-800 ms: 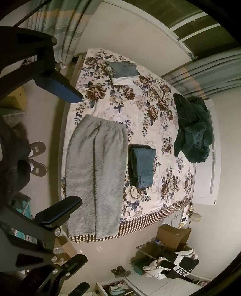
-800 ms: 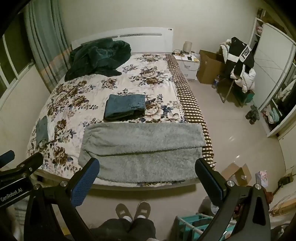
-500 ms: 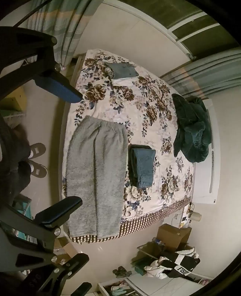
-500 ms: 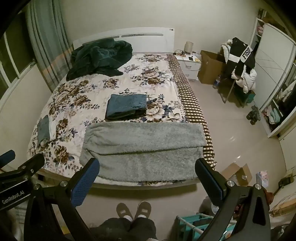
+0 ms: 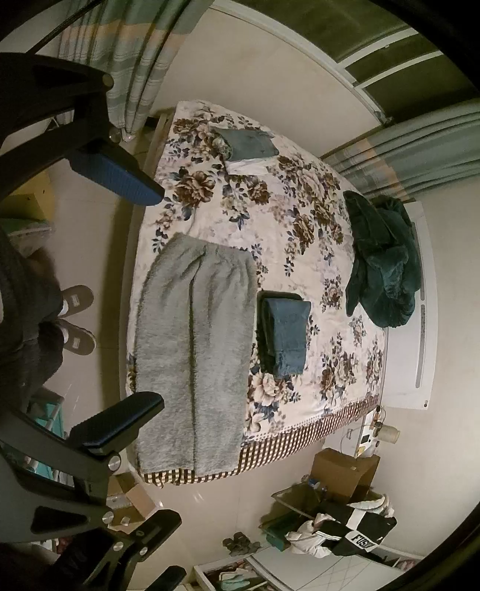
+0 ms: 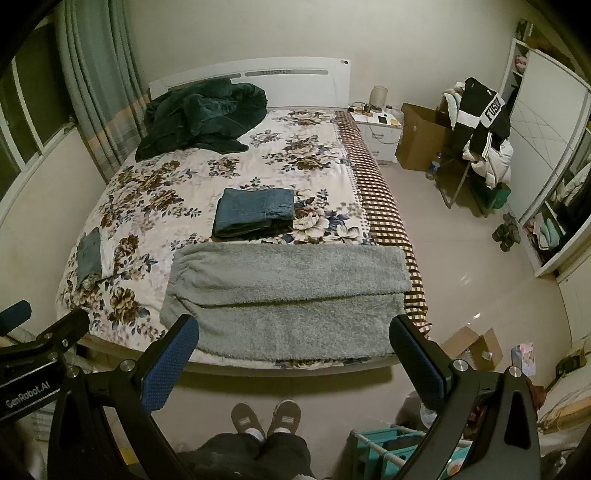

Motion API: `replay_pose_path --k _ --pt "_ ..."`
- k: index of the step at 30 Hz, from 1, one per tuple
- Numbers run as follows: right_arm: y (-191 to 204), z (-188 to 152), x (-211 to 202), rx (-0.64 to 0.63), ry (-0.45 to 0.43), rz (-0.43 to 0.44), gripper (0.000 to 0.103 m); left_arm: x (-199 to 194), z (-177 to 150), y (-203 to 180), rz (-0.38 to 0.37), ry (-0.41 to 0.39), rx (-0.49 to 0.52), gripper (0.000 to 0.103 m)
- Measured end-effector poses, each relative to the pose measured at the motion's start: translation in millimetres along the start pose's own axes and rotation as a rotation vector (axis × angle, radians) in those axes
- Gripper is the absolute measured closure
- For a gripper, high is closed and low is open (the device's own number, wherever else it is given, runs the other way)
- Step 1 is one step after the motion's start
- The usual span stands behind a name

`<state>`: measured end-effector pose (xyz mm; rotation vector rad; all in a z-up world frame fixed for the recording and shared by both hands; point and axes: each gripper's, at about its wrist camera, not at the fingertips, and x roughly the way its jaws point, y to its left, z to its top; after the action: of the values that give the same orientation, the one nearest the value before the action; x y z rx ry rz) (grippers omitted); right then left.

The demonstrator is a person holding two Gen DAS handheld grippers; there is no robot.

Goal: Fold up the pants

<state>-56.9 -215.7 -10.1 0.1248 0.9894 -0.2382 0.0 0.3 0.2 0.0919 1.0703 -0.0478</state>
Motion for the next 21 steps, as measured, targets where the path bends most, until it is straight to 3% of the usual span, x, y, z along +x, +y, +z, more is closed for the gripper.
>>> replay_pose_path --k 13,21 --pt "17.7 -9.5 -2.6 -0.001 0.001 0.007 0.0 -15.8 -4.2 14.3 0.006 -0.014 -0.002 0.0" --pt "24.4 9.6 -20.0 -0.004 -0.005 0.006 0.0 -18.7 -3.1 12.6 0.006 -0.015 -0.003 0.0"
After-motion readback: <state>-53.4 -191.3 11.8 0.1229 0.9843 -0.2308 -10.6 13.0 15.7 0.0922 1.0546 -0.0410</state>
